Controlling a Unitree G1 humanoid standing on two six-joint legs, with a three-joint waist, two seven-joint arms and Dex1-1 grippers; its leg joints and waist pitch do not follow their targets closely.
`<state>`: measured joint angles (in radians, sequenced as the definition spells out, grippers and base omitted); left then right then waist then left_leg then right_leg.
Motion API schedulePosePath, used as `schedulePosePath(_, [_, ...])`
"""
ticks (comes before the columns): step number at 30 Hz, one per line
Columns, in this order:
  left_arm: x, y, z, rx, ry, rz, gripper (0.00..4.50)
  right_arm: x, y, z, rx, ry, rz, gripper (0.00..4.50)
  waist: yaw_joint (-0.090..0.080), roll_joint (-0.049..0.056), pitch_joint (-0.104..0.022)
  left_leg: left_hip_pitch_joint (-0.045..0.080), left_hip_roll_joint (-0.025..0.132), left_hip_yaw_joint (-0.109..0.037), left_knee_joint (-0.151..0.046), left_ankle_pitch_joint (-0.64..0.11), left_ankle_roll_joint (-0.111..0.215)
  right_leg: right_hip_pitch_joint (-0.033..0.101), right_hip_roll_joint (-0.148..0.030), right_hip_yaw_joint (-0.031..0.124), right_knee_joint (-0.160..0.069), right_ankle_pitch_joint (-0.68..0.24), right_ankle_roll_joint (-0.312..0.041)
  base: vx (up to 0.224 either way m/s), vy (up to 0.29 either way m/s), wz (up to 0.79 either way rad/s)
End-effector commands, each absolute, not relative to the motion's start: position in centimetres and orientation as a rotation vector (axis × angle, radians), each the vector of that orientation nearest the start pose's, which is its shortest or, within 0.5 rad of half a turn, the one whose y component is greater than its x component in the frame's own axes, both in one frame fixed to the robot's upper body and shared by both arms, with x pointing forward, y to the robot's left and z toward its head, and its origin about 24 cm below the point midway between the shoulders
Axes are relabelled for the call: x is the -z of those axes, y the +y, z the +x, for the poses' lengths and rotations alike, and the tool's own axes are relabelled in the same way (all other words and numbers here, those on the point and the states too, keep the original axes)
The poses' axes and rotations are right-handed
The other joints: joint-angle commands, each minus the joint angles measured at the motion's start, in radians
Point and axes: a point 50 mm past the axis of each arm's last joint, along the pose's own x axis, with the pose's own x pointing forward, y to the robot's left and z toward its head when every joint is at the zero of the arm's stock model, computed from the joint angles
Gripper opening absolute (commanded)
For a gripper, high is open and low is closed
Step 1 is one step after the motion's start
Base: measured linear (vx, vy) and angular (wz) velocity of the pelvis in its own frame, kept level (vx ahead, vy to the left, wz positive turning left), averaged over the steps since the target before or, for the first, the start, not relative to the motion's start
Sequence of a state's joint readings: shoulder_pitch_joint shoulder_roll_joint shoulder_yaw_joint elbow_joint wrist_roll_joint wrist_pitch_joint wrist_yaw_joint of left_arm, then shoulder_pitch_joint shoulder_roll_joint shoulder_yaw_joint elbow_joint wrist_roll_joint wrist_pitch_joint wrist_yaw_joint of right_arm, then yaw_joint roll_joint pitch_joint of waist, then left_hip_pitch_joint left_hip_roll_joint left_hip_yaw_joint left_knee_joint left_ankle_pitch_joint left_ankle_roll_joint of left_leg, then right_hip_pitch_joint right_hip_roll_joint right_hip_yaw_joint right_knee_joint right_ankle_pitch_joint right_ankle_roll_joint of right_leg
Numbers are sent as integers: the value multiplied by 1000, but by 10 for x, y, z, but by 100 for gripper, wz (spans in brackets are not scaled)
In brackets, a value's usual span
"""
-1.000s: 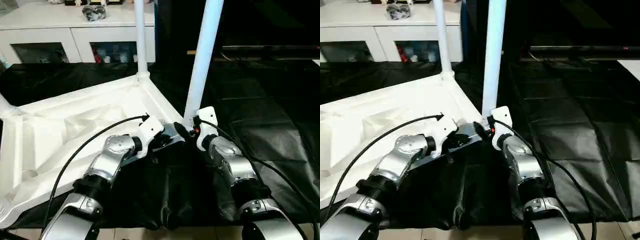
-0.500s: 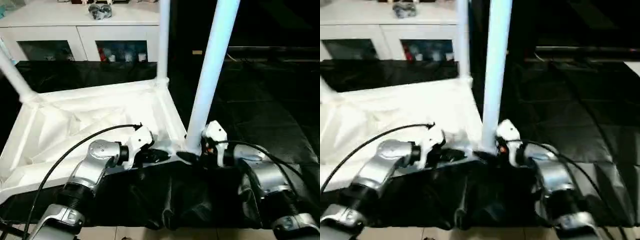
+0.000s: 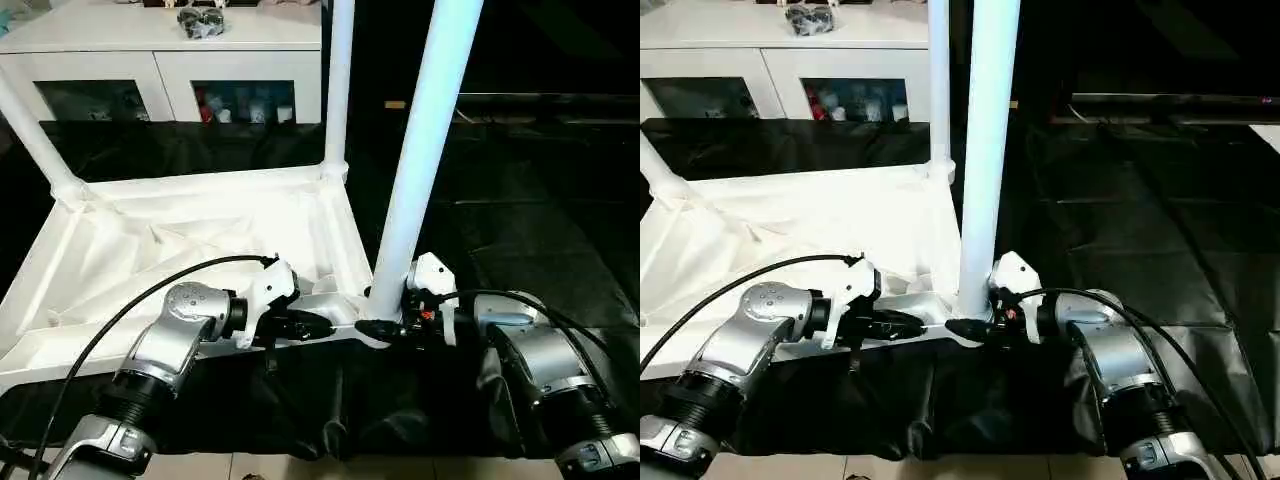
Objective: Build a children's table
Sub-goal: Rotate leg to tighten
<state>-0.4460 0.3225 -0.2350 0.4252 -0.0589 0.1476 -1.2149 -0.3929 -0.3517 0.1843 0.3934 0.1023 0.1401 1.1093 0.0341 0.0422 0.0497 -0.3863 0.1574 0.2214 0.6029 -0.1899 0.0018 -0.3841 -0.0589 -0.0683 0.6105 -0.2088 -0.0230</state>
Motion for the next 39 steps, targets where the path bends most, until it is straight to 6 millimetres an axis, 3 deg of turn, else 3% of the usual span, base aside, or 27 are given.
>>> schedulePosePath(1, [-58, 105, 302, 1304, 263, 248, 0, -28, -117, 287, -1205, 358, -157, 268, 0, -13, -58, 24, 93, -53, -69, -182, 63, 33, -106, 63, -80, -202, -227, 0, 0, 0])
schedulePosePath(2, [-58, 102, 308, 1238, 254, 250, 0, -24, -115, 295, -1081, 359, -161, 268, -6, -14, -56, 26, 92, -55, -72, -189, 48, 28, -106, 64, -83, -218, -225, 0, 0, 0])
schedulePosePath(3, [-58, 102, 308, 1238, 254, 250, 0, -24, -115, 295, -1081, 359, -161, 268, -10, -14, -55, 27, 90, -54, -72, -202, 41, 27, -105, 64, -84, -232, -226, 0, 0, 0])
schedulePosePath(5, [-61, 91, 321, 1096, 227, 240, 0, -15, -106, 311, -819, 375, -129, 267, -18, -14, -56, 27, 88, -60, -73, -221, 17, 30, -109, 63, -87, -279, -218, 0, 0, 0])
schedulePosePath(6, [-61, 91, 321, 1096, 227, 240, 0, -15, -106, 311, -819, 375, -129, 267, -25, -14, -53, 32, 87, -59, -74, -243, 4, 24, -108, 64, -93, -303, -214, 0, 0, 0])
schedulePosePath(12, [-67, 64, 333, 971, 187, 226, 0, -15, -76, 327, -613, 373, -33, 267, -30, -10, -60, 28, 86, -58, -71, -215, 15, 30, -108, 66, -88, -233, -214, 0, 0, 0])
schedulePosePath(14, [-68, 58, 333, 972, 174, 226, 0, -21, -65, 329, -645, 335, -30, 267, -30, -11, -62, 24, 87, -56, -69, -189, 29, 33, -109, 66, -83, -180, -222, 0, 0, 0])
schedulePosePath(15, [-68, 56, 332, 984, 167, 225, 0, -23, -61, 329, -677, 313, -24, 302, -28, -11, -65, 23, 87, -55, -67, -168, 41, 35, -109, 66, -79, -140, -229, 0, 0, 0])
schedulePosePath(17, [-68, 54, 330, 1009, 160, 219, 0, -24, -60, 329, -693, 306, -16, 323, -26, -12, -67, 20, 86, -54, -64, -133, 65, 38, -108, 65, -73, -81, -241, 0, 0, 0])
schedulePosePath(19, [-67, 54, 328, 1027, 157, 217, 0, -25, -63, 329, -696, 309, 4, 339, -25, -12, -65, 20, 87, -53, -64, -132, 82, 39, -109, 63, -73, -77, -248, 0, 0, 0])
schedulePosePath(22, [-65, 62, 323, 1086, 156, 213, 0, -26, -79, 329, -735, 302, 7, 373, -24, -11, -62, 21, 88, -55, -65, -161, 79, 40, -110, 63, -79, -136, -241, 0, 0, 0])
schedulePosePath(26, [-64, 74, 318, 1150, 170, 221, 0, -26, -99, 324, -828, 297, -92, 409, -25, -11, -63, 22, 89, -53, -65, -167, 77, 39, -106, 62, -75, -120, -245, 0, 0, 0])
schedulePosePath(28, [-64, 76, 317, 1160, 172, 222, 0, -27, -102, 323, -852, 297, -98, 409, -24, -12, -62, 21, 89, -53, -64, -168, 81, 39, -109, 63, -77, -131, -247, 0, 0, 0])
schedulePosePath(29, [-63, 81, 316, 1188, 181, 227, 0, -28, -108, 318, -915, 295, -111, 409, -23, -6, -60, 20, 88, -54, -64, -170, 82, 40, -109, 63, -78, -146, -244, 0, 0, 0])
schedulePosePath(30, [-63, 84, 315, 1207, 187, 230, 0, -30, -112, 315, -959, 294, -120, 409, -20, -10, -61, 22, 90, -54, -64, -175, 84, 42, -106, 61, -79, -151, -237, 0, 0, 0])
schedulePosePath(36, [-63, 97, 310, 1302, 219, 227, 0, -35, -127, 297, -1178, 315, -181, 409, -3, -8, -60, 24, 92, -51, -65, -180, 83, 36, -104, 61, -78, -167, -236, 0, 0, 0])
schedulePosePath(37, [-63, 97, 310, 1304, 220, 227, 0, -35, -128, 296, -1187, 318, -181, 384, -2, -8, -60, 25, 92, -51, -65, -178, 83, 36, -104, 61, -79, -164, -236, 0, 0, 0])
schedulePosePath(39, [-63, 100, 307, 1337, 230, 221, 0, -36, -129, 292, -1232, 337, -178, 384, 0, -9, -61, 24, 94, -52, -66, -169, 82, 37, -105, 61, -76, -150, -240, 0, 0, 0])
